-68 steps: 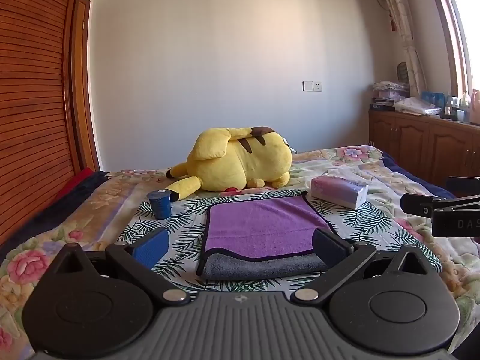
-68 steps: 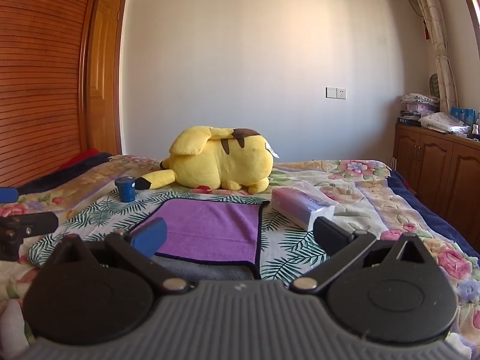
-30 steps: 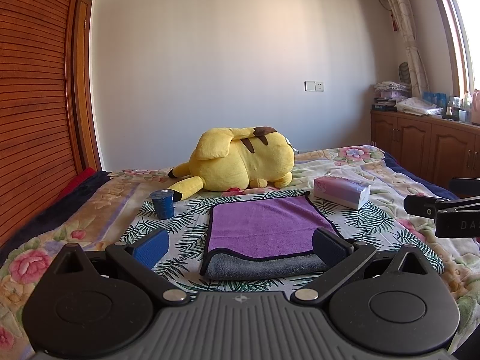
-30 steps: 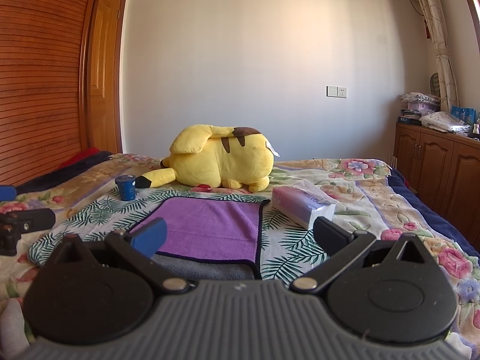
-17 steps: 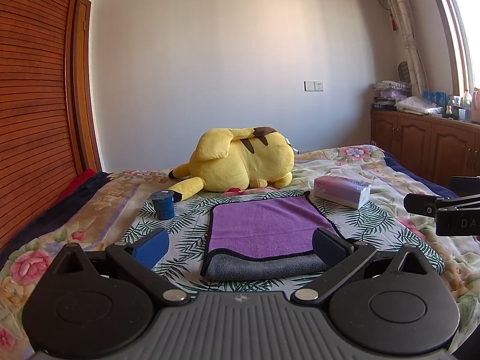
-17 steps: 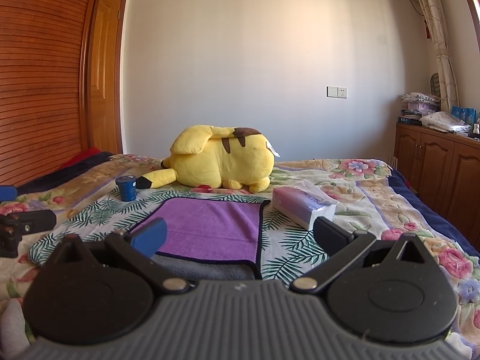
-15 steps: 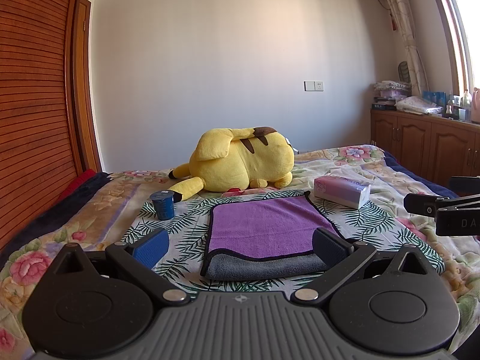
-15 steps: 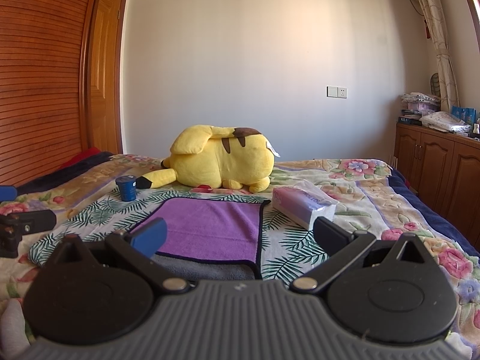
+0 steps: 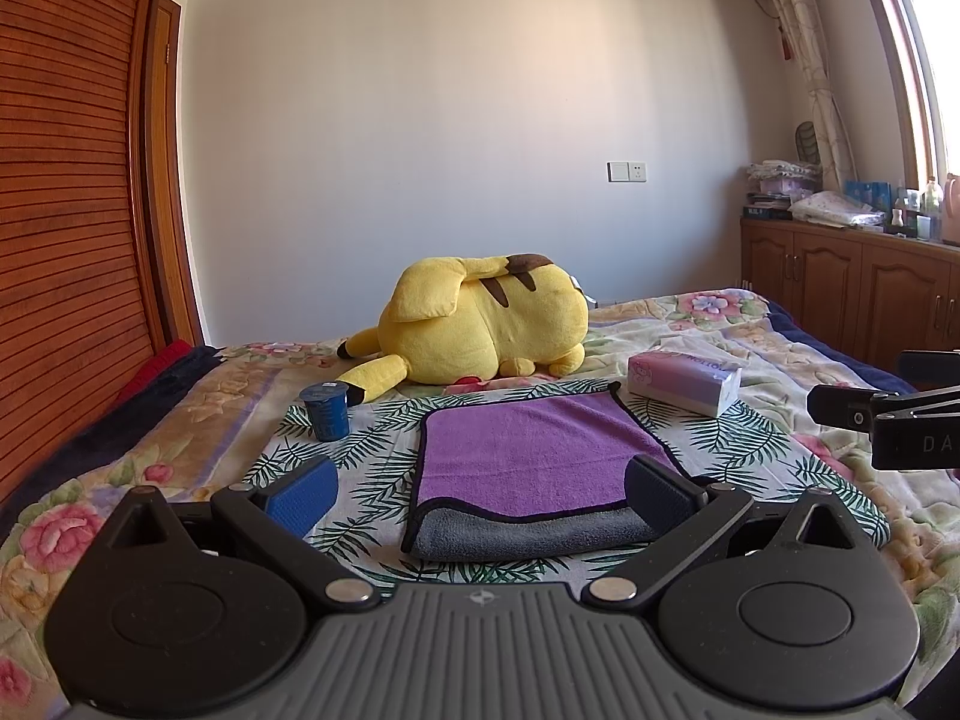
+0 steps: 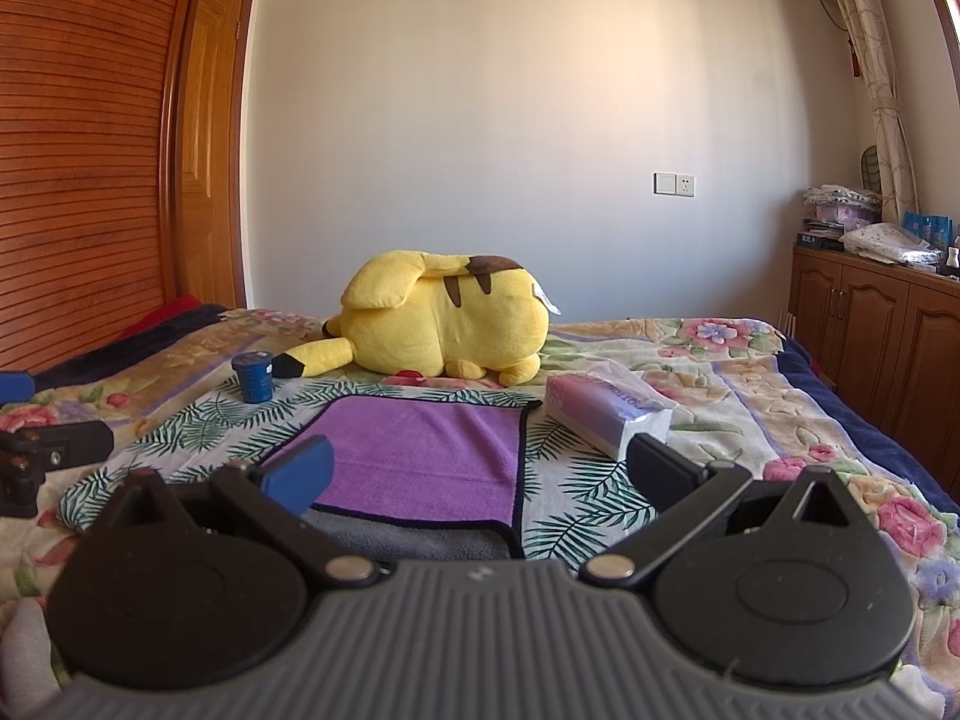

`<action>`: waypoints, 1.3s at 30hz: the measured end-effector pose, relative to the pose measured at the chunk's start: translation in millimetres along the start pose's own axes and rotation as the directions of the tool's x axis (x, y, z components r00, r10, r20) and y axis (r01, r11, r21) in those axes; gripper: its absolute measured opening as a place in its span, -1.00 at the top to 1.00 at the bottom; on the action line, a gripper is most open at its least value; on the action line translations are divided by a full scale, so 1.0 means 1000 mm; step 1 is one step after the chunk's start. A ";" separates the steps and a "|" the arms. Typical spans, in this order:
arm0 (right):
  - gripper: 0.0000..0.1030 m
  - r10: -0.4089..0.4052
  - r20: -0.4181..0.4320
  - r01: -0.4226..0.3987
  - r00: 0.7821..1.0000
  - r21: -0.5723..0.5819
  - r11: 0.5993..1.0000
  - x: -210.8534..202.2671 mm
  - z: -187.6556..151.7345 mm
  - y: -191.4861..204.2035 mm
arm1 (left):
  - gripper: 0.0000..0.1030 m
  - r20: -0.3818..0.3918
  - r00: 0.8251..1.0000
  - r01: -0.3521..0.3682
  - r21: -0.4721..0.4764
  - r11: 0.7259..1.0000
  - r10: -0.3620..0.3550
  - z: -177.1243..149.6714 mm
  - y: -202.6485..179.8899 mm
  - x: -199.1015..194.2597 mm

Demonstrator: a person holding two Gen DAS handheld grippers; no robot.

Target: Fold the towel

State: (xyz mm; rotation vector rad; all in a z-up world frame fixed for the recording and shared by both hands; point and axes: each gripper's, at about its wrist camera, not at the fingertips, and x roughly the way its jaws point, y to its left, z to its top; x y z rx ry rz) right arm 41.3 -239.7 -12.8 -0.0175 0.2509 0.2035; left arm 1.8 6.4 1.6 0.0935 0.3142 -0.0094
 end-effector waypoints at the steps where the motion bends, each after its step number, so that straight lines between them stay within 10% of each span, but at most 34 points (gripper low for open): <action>1: -1.00 0.000 0.000 0.000 1.000 0.000 1.000 0.000 0.000 0.000 | -0.69 0.000 1.000 0.000 0.000 1.000 0.000 0.000 0.000 0.000; 39: -1.00 0.013 -0.091 -0.014 0.996 -0.006 1.000 0.016 -0.004 0.008 | -0.68 -0.123 0.992 0.017 0.036 0.999 -0.012 -0.009 -0.005 0.019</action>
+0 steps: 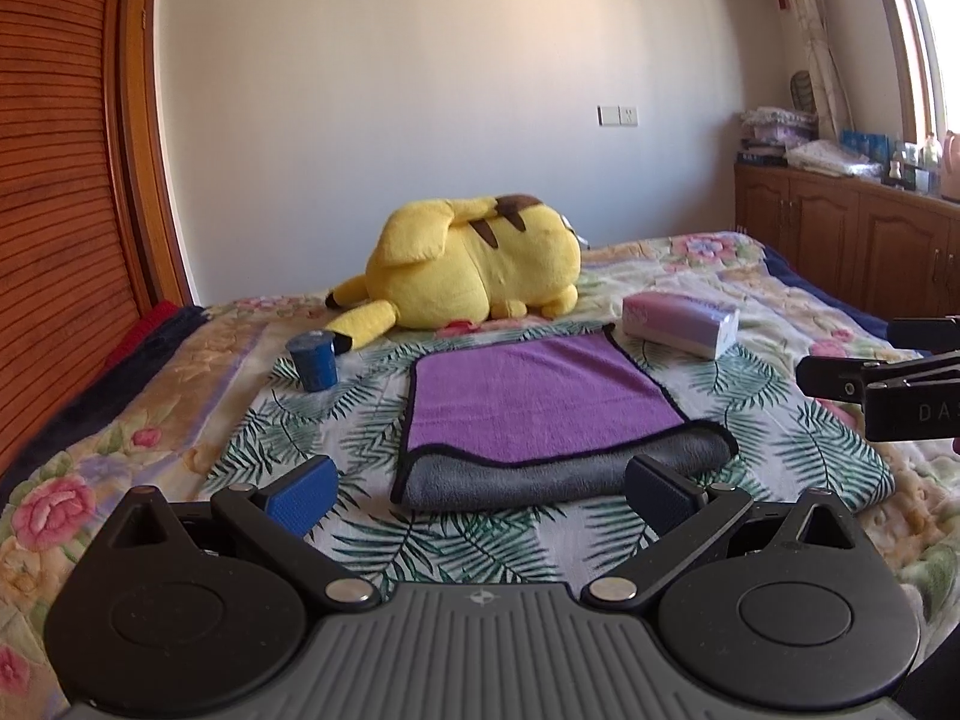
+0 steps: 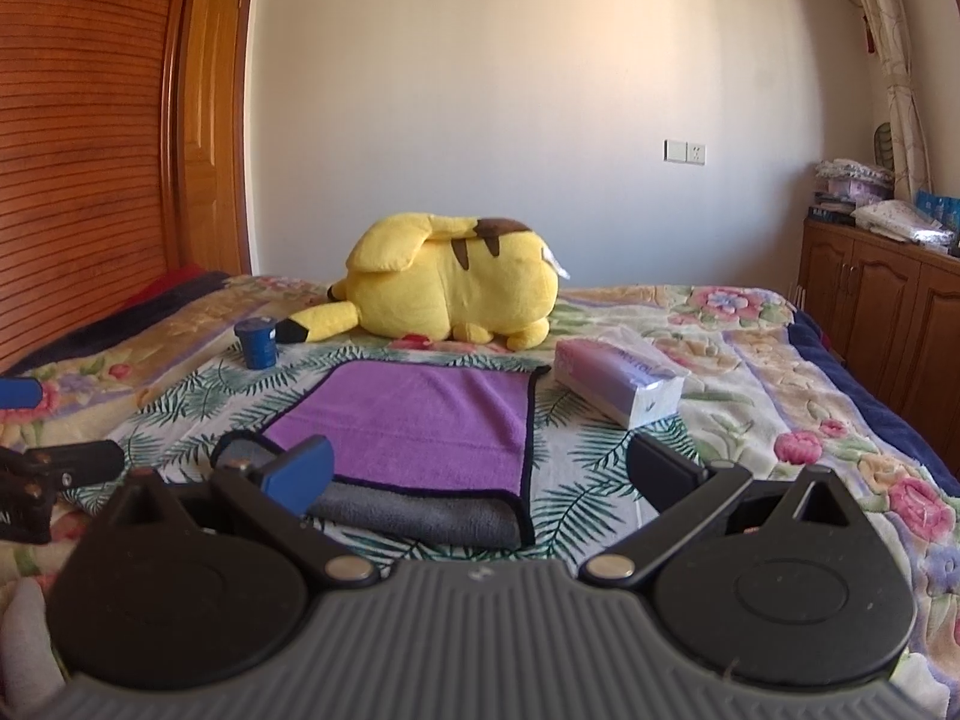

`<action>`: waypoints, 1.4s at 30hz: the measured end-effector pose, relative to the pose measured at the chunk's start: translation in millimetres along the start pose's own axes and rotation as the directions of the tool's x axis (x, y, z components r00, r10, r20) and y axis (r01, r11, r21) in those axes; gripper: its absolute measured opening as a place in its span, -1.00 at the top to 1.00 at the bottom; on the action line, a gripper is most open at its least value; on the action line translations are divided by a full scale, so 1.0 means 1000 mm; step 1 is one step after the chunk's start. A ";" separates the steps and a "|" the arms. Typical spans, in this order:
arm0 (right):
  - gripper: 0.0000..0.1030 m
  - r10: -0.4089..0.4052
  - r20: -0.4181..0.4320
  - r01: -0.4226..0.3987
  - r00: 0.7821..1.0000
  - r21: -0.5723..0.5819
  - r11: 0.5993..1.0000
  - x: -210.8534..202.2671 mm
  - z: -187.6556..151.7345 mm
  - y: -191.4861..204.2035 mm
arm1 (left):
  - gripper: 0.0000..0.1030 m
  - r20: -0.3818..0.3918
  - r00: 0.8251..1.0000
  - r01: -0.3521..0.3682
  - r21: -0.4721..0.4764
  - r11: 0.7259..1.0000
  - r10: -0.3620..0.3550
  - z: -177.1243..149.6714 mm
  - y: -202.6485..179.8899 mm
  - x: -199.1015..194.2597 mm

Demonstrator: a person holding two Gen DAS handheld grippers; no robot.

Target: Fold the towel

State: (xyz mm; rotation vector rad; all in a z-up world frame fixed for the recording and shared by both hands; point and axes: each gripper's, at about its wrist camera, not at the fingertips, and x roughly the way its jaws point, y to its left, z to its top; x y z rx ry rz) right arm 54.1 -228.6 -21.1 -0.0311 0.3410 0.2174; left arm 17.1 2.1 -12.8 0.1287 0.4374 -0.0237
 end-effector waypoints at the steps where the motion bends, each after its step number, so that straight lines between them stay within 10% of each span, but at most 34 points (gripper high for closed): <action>1: -1.00 0.004 -0.008 -0.004 1.000 0.000 1.000 0.001 0.000 0.000 | -0.69 -0.008 1.000 0.003 0.000 1.000 -0.003 -0.001 0.000 0.001; 42: -0.23 0.107 -0.276 -0.128 0.955 -0.058 0.990 0.104 -0.004 -0.016 | -0.04 -0.166 0.981 0.102 -0.022 0.995 -0.104 0.024 0.045 0.106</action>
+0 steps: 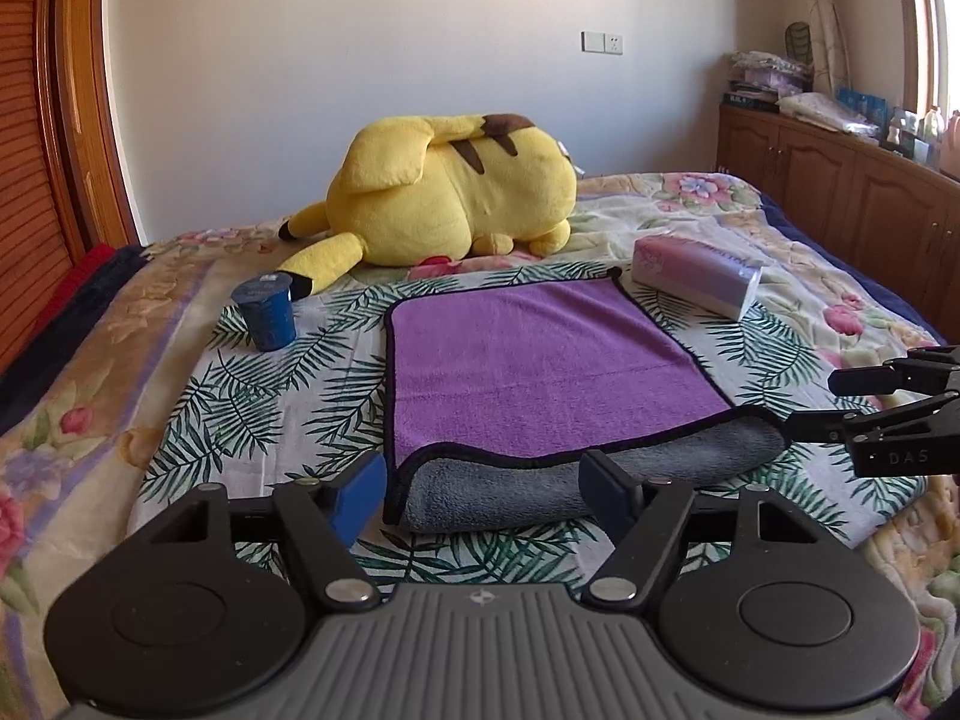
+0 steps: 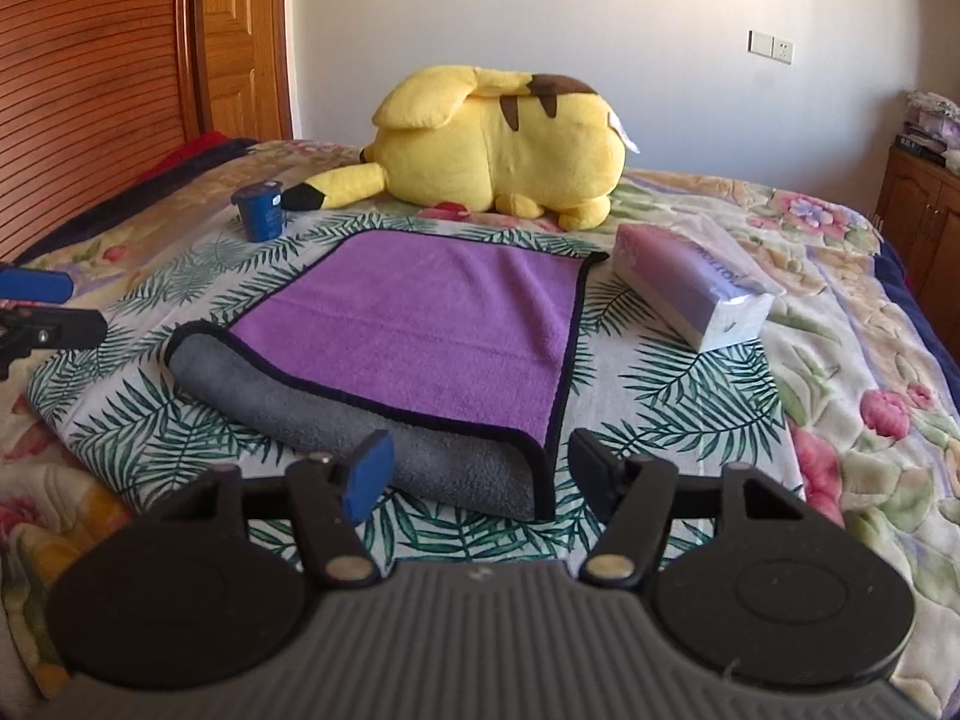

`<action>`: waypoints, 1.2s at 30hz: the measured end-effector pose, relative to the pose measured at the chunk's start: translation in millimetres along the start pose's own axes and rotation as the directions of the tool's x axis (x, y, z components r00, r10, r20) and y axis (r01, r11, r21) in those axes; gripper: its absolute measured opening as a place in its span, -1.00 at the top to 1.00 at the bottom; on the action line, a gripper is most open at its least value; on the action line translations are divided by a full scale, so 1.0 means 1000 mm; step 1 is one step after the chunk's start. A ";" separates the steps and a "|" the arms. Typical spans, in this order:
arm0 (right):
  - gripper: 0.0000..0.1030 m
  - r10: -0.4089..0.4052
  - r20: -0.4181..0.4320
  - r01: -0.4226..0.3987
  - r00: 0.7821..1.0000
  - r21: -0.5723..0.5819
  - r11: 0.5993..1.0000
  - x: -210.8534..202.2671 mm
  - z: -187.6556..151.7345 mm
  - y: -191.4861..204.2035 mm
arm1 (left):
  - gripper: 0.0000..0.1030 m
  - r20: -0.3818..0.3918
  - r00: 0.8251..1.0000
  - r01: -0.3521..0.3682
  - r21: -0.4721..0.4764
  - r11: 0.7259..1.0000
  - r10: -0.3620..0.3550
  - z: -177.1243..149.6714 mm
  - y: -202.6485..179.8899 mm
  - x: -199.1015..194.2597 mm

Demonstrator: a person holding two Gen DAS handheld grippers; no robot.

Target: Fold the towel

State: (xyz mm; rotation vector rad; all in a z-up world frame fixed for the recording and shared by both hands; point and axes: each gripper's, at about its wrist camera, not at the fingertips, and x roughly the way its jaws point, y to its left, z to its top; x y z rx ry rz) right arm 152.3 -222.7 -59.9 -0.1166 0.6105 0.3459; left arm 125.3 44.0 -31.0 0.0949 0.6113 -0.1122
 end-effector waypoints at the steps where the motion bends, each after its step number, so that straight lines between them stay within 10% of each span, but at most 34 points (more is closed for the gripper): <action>1: -0.22 0.004 -0.004 -0.004 1.000 0.002 1.000 0.003 0.001 -0.001 | -0.01 -0.006 1.000 0.000 -0.004 1.000 0.000 0.000 0.002 0.004; 36: -0.14 0.053 -0.145 -0.045 0.988 0.055 0.997 0.067 0.000 -0.022 | 0.44 -0.153 0.988 0.009 -0.060 0.998 -0.018 -0.006 0.042 0.100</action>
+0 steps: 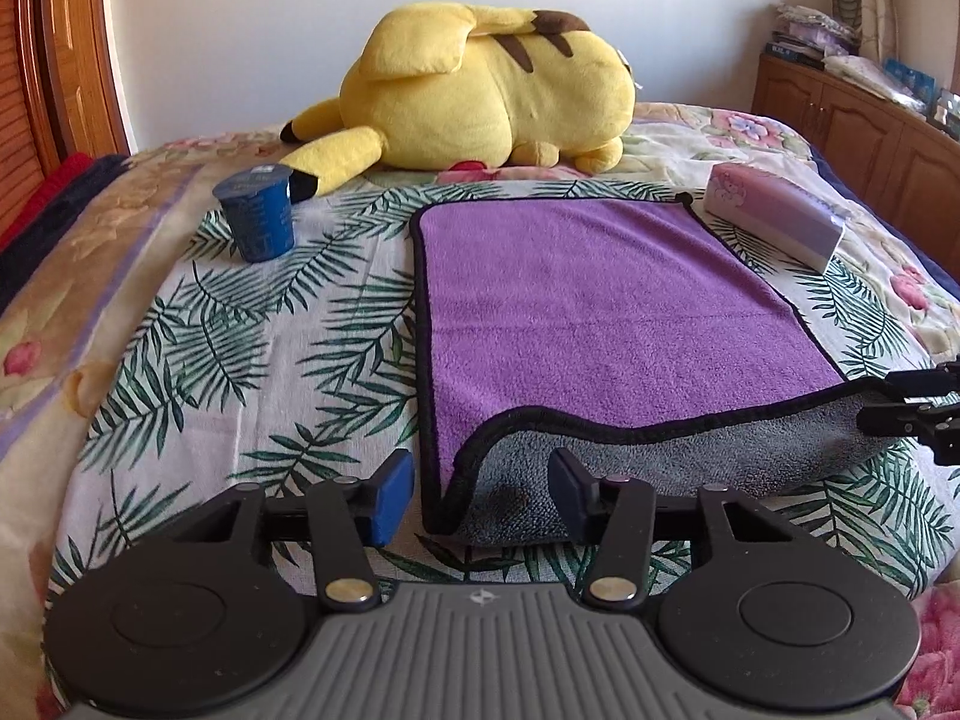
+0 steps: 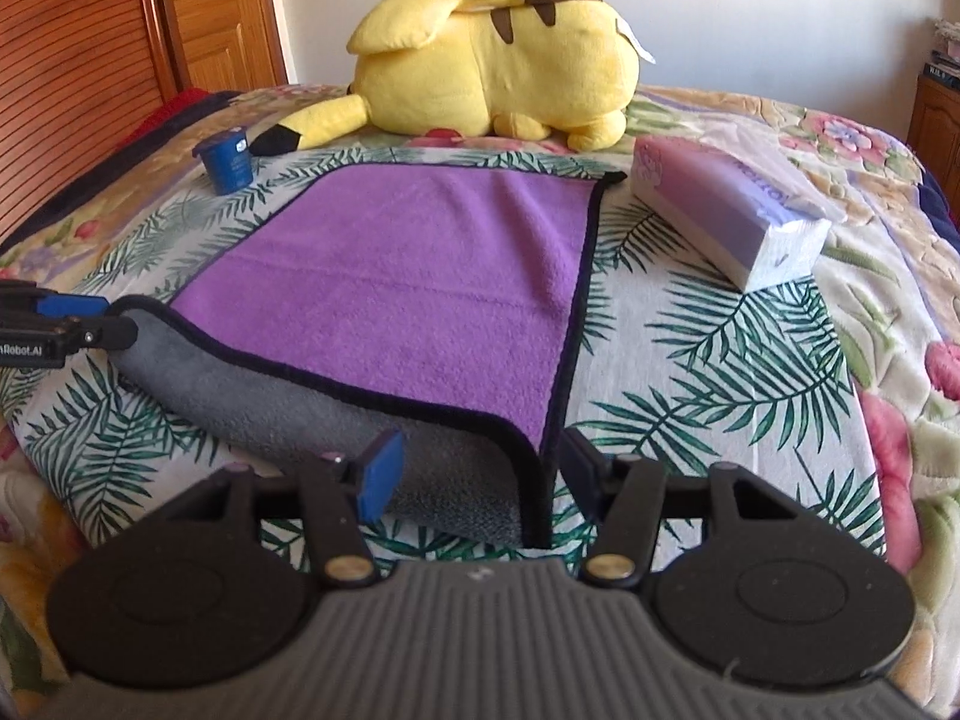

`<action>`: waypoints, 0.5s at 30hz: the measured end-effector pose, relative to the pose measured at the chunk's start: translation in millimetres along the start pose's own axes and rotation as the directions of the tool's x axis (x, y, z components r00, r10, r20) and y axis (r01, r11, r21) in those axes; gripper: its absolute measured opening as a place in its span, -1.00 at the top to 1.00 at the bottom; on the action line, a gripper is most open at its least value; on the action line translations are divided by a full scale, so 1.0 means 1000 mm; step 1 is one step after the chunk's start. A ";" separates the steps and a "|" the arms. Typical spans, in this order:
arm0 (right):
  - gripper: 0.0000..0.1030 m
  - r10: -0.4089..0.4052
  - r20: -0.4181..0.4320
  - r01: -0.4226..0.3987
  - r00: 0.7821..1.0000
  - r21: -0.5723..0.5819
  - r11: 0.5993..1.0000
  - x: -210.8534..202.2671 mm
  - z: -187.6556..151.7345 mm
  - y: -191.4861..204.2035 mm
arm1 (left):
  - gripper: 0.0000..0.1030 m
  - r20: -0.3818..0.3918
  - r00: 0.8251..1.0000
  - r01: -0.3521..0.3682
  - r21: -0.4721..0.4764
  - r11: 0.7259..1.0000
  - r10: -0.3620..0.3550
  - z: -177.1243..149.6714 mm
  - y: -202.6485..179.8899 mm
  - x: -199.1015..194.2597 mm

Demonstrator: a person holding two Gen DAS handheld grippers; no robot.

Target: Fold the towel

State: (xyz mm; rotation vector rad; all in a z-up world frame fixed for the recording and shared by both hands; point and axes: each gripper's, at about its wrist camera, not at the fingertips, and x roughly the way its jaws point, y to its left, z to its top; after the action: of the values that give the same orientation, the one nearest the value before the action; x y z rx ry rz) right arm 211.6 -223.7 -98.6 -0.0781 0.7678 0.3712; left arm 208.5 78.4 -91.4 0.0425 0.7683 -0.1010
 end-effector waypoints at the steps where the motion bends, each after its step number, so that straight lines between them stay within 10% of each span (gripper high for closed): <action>1: -0.14 0.000 -0.006 0.000 1.000 0.003 1.000 0.001 0.000 -0.001 | 0.47 -0.005 1.000 0.002 -0.002 1.000 -0.002 -0.001 0.000 0.001; 15: -0.14 0.022 -0.054 -0.020 0.998 0.045 0.999 0.010 -0.003 -0.009 | 0.69 -0.044 0.999 0.003 0.021 1.000 -0.002 -0.011 -0.005 0.009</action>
State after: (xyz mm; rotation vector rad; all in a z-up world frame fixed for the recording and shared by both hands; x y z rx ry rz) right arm 219.6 -229.2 -108.1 -0.0389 0.8306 0.3731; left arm 207.0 74.0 -105.7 0.0638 0.8111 -0.1107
